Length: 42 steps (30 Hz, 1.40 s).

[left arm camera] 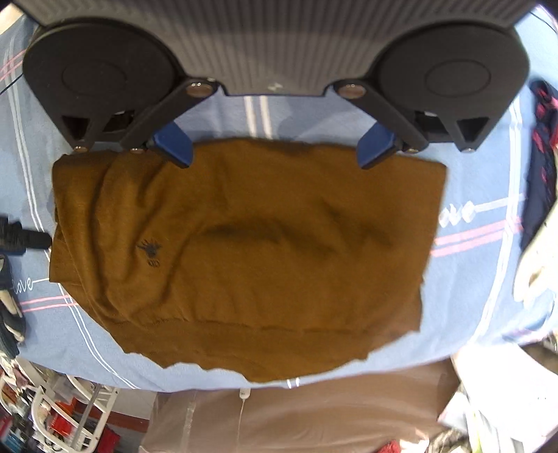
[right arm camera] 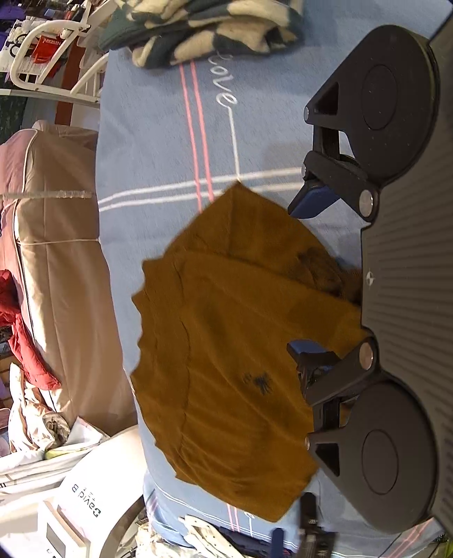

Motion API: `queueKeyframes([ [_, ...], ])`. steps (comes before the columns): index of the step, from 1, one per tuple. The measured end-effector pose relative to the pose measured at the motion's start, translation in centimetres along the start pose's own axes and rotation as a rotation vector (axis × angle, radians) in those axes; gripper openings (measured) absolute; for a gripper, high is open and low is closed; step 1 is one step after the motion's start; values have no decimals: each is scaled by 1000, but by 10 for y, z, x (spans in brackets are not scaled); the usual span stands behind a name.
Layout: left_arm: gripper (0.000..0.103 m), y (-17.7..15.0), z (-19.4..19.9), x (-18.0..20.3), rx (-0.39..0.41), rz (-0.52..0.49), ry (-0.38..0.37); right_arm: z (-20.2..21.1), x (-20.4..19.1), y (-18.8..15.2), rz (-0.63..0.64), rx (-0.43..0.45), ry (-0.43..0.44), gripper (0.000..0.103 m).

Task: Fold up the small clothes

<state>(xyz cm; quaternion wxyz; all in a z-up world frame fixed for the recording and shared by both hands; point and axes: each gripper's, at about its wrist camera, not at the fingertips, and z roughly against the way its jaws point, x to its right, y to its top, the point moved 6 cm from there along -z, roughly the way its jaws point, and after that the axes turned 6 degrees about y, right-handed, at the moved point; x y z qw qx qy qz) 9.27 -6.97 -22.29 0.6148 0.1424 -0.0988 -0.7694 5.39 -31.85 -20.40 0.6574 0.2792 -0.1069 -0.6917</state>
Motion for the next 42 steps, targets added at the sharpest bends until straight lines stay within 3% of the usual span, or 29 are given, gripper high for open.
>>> queueKeyframes([
  [4, 102, -18, -9, 22, -37, 102, -80, -4, 27, 17, -8, 4, 25, 103],
  [9, 102, -49, -28, 61, -122, 250, -243, -18, 58, 46, -47, -17, 94, 103],
  [14, 93, -53, -39, 97, -116, 341, -397, -40, 72, 61, -77, -59, 166, 103],
  [17, 89, -46, -45, 118, -110, 333, -422, -53, 76, 62, -93, -89, 180, 103],
  [19, 80, -41, -52, 126, -122, 369, -446, -58, 77, 60, -100, -112, 212, 103],
  [25, 78, -25, -61, 150, -118, 435, -514, -64, 76, 52, -135, -142, 337, 103],
  [27, 64, -21, -62, 158, -131, 471, -575, -63, 74, 52, -161, -146, 398, 103],
  [29, 56, -18, -66, 164, -162, 483, -579, -62, 72, 51, -170, -152, 451, 103],
  [31, 31, -18, -69, 166, -173, 486, -555, -65, 73, 49, -172, -172, 439, 103],
  [33, 17, -21, -73, 169, -206, 527, -585, -65, 78, 51, -204, -165, 438, 103],
  [35, 12, -24, -75, 174, -231, 545, -596, -65, 83, 53, -239, -158, 447, 30],
  [38, 9, -24, -75, 178, -215, 507, -585, -69, 84, 50, -250, -170, 423, 24],
  [40, 8, -24, -77, 177, -231, 536, -599, -69, 87, 50, -265, -167, 394, 8],
  [42, 7, -24, -77, 176, -247, 549, -608, -66, 90, 53, -276, -144, 369, 5],
])
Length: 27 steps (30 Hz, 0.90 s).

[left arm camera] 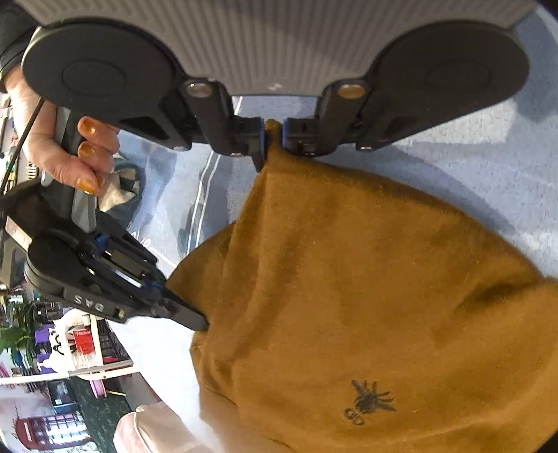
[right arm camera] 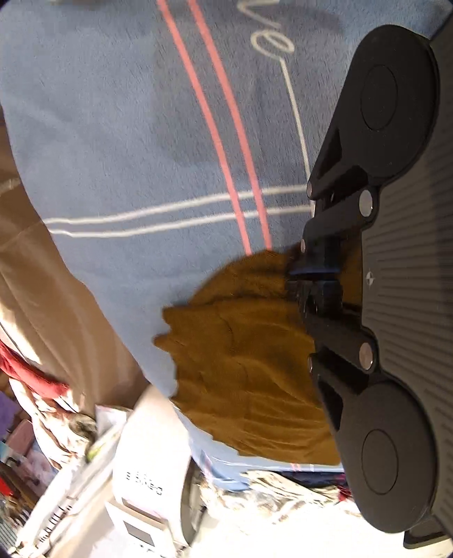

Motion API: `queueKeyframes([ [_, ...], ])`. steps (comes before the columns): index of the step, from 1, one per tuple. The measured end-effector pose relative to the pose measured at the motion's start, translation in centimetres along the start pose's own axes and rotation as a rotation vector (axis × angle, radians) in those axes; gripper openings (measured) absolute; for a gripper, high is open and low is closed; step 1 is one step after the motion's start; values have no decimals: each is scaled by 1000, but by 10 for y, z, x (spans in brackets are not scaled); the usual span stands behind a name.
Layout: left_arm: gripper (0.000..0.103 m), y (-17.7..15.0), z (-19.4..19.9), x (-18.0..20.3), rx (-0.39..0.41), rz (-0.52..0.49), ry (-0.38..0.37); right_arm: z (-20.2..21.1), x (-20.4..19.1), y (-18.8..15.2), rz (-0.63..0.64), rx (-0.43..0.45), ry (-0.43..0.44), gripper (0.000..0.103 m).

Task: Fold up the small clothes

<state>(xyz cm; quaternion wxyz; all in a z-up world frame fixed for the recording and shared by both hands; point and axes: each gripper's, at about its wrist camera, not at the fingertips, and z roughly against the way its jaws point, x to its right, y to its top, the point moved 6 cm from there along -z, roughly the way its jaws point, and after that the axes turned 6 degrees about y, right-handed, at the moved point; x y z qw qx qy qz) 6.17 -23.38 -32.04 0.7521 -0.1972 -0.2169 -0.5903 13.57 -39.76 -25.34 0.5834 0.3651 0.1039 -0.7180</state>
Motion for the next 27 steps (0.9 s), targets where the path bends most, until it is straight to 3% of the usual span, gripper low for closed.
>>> queueKeyframes([
  [7, 6, 12, 14, -2, -6, 72, -70, 11, -19, 12, -74, 13, 30, 3],
  [9, 6, 16, 16, -5, -5, 55, -52, 4, -30, 15, -20, -20, -27, 4],
  [10, 6, 17, 18, -7, -1, 62, -56, 2, -30, 16, 1, -28, -73, 20],
  [11, 6, 18, 19, -8, -1, 72, -67, 0, -26, 17, 12, -27, -115, 53],
  [13, 6, 18, 19, -7, -11, 60, -72, 0, -16, 19, -10, 2, -161, 103],
  [15, 6, 18, 18, -5, -14, 40, -69, 7, -6, 17, -74, 68, -121, 103],
  [17, 6, 17, 16, -5, -20, 45, -80, 2, 4, 13, -149, 57, -68, 103],
  [20, 6, 16, 16, -6, -20, 40, -79, -4, 4, 9, -140, 69, -42, 103],
  [21, 6, 16, 17, -7, -22, 37, -81, -5, 1, 10, -136, 68, -17, 86],
  [22, 6, 17, 18, -7, -21, 34, -82, -8, -2, 9, -137, 53, 3, 4],
  [23, 6, 18, 20, -7, -19, 32, -84, -12, -4, 7, -137, 29, -12, 11],
  [27, 6, 27, 36, -12, 8, 29, -91, -8, -21, 12, -130, 47, -39, 10],
])
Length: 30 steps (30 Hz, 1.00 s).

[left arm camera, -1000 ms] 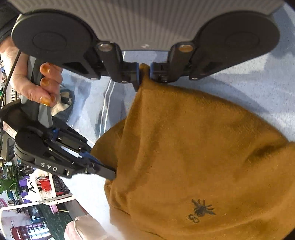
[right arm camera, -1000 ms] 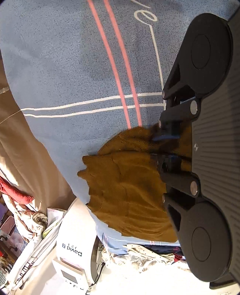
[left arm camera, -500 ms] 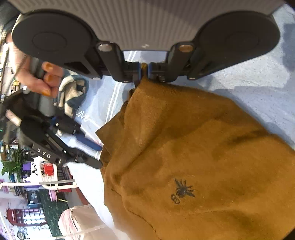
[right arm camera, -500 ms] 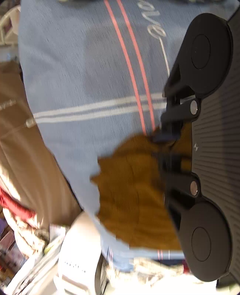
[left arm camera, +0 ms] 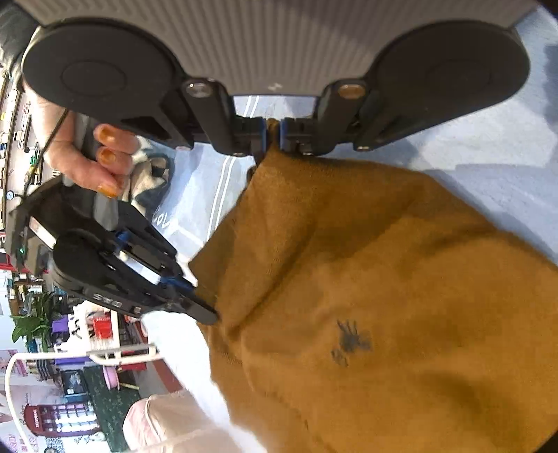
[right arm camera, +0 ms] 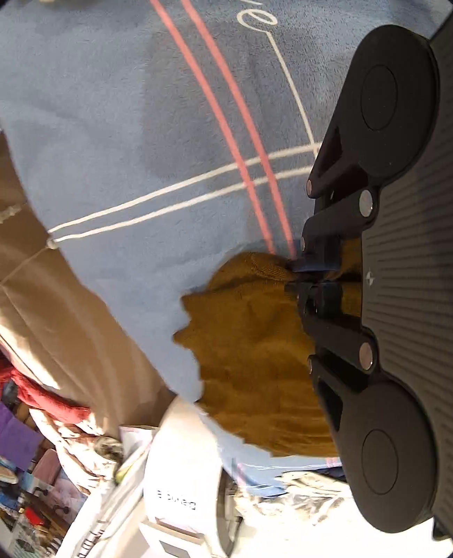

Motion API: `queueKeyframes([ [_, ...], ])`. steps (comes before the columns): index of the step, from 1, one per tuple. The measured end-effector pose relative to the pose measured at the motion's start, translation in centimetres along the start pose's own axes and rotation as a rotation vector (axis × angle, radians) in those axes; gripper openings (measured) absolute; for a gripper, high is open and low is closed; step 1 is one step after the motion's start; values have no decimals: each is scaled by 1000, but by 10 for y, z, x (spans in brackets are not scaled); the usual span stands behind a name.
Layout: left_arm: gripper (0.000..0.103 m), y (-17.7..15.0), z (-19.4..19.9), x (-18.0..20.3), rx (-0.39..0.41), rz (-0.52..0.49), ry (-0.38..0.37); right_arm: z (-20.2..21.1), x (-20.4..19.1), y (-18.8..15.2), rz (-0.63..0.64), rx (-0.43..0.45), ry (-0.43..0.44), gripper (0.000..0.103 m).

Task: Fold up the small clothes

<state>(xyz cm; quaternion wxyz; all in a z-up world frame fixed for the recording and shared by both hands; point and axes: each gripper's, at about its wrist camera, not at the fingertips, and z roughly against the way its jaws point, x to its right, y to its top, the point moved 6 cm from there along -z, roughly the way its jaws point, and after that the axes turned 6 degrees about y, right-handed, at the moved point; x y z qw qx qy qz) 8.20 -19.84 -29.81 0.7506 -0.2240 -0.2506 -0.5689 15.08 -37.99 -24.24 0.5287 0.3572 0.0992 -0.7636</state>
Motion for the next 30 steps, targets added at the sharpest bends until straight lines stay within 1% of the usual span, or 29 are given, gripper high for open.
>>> queueKeyframes([
  [1, 5, 4, 8, -4, 9, 4, -8, 2, -9, 3, -13, 6, 12, 9],
  [3, 5, 16, 26, -15, 41, 34, -23, 1, -34, 9, -10, 5, 63, 9],
  [5, 5, 30, 50, -34, 84, 82, -42, -4, -65, 14, -6, -6, 110, 6],
  [7, 5, 47, 79, -57, 138, 133, -54, -16, -99, 19, -33, -16, 177, 6],
  [9, 5, 63, 108, -83, 203, 172, -40, -38, -133, 21, -52, -32, 232, 6],
  [11, 5, 79, 133, -114, 255, 215, -3, -67, -165, 17, -48, -64, 262, 6],
  [13, 5, 90, 154, -148, 287, 304, 9, -100, -194, 9, -26, -99, 266, 6],
  [15, 5, 98, 171, -175, 321, 352, 24, -131, -216, -2, -23, -131, 262, 6],
  [17, 5, 103, 185, -193, 353, 346, 60, -156, -238, -14, 5, -151, 270, 6],
  [19, 5, 107, 197, -207, 370, 331, 86, -171, -254, -24, 34, -171, 257, 6],
  [21, 5, 109, 203, -216, 366, 314, 112, -185, -261, -32, 33, -197, 254, 6],
  [23, 6, 111, 204, -224, 344, 304, 167, -194, -265, -36, 73, -203, 207, 7],
  [24, 7, 112, 204, -226, 333, 292, 192, -198, -265, -37, 105, -201, 176, 13],
  [25, 9, 113, 202, -225, 326, 266, 222, -201, -266, -38, 145, -197, 150, 28],
  [26, 11, 114, 203, -224, 327, 230, 266, -203, -266, -38, 185, -193, 118, 55],
  [27, 20, 113, 206, -225, 336, 190, 306, -203, -266, -38, 222, -190, 87, 72],
  [28, 36, 114, 208, -223, 347, 154, 336, -202, -265, -39, 262, -180, 63, 95],
  [29, 48, 112, 209, -218, 361, 126, 371, -199, -264, -38, 301, -163, 44, 100],
  [30, 67, 111, 211, -215, 376, 106, 406, -193, -263, -38, 337, -147, 38, 100],
])
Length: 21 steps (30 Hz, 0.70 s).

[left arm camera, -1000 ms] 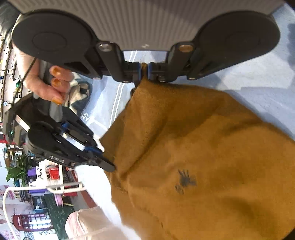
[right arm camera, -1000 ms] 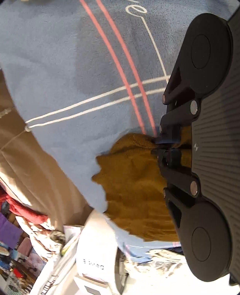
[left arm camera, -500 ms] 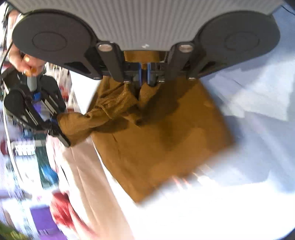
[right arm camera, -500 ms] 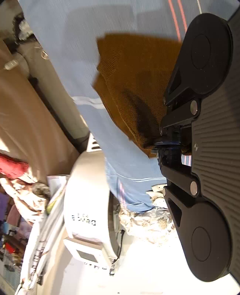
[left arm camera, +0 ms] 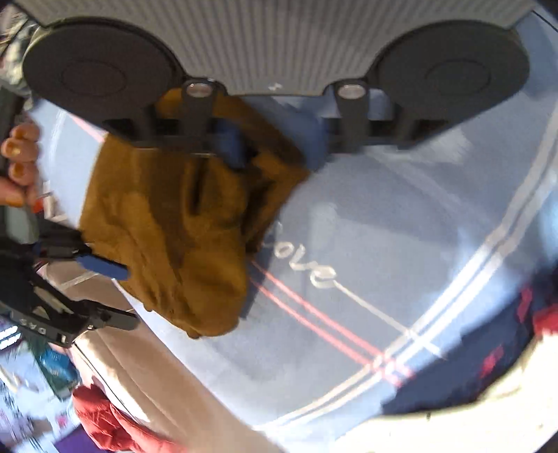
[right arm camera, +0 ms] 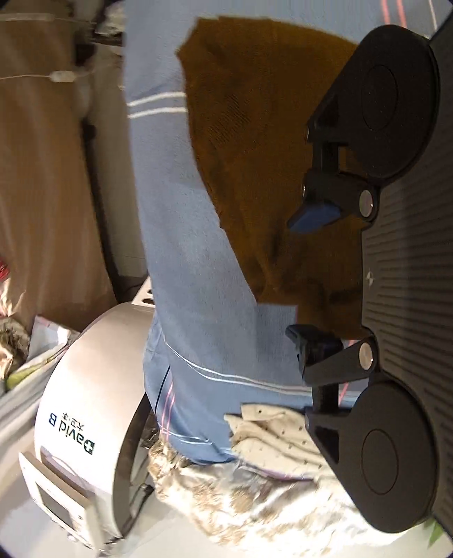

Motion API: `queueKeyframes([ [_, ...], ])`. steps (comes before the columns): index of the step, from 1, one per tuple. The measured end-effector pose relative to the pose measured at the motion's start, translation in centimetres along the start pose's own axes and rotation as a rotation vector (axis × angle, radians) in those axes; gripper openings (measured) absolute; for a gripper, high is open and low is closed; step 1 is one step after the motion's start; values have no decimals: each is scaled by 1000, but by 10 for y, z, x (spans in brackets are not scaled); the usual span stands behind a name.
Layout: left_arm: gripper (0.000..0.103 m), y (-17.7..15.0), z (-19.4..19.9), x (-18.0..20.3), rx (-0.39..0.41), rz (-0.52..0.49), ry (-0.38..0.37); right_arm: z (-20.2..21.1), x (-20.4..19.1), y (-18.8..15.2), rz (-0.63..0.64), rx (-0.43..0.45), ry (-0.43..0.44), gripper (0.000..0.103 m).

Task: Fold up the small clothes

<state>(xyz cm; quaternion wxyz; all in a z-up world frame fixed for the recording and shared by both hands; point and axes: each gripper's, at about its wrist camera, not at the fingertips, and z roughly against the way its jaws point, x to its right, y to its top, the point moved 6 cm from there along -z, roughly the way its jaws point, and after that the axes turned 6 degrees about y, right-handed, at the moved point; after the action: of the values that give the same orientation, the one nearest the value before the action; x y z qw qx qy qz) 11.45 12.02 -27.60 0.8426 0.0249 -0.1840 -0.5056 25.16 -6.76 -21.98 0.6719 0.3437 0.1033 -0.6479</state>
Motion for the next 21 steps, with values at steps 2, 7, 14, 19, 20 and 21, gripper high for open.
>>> queueKeyframes([
  [2, 70, 0, 5, -1, 23, -28, 19, 11, -1, 1, 42, 28, -1, 100],
  [7, 70, 3, 4, -2, -5, -42, 0, 41, 8, -2, 60, 83, 11, 101],
  [14, 84, -3, 16, -3, 17, -111, 3, 90, 46, -28, -22, 180, -15, 103],
  [19, 88, -15, 28, -1, 39, -217, 44, 112, 85, -64, -64, 172, -101, 103],
  [20, 88, -17, 30, 1, 43, -241, 59, 115, 91, -72, -79, 172, -109, 103],
  [21, 89, -19, 30, 3, 46, -261, 66, 117, 96, -79, -92, 174, -114, 103],
])
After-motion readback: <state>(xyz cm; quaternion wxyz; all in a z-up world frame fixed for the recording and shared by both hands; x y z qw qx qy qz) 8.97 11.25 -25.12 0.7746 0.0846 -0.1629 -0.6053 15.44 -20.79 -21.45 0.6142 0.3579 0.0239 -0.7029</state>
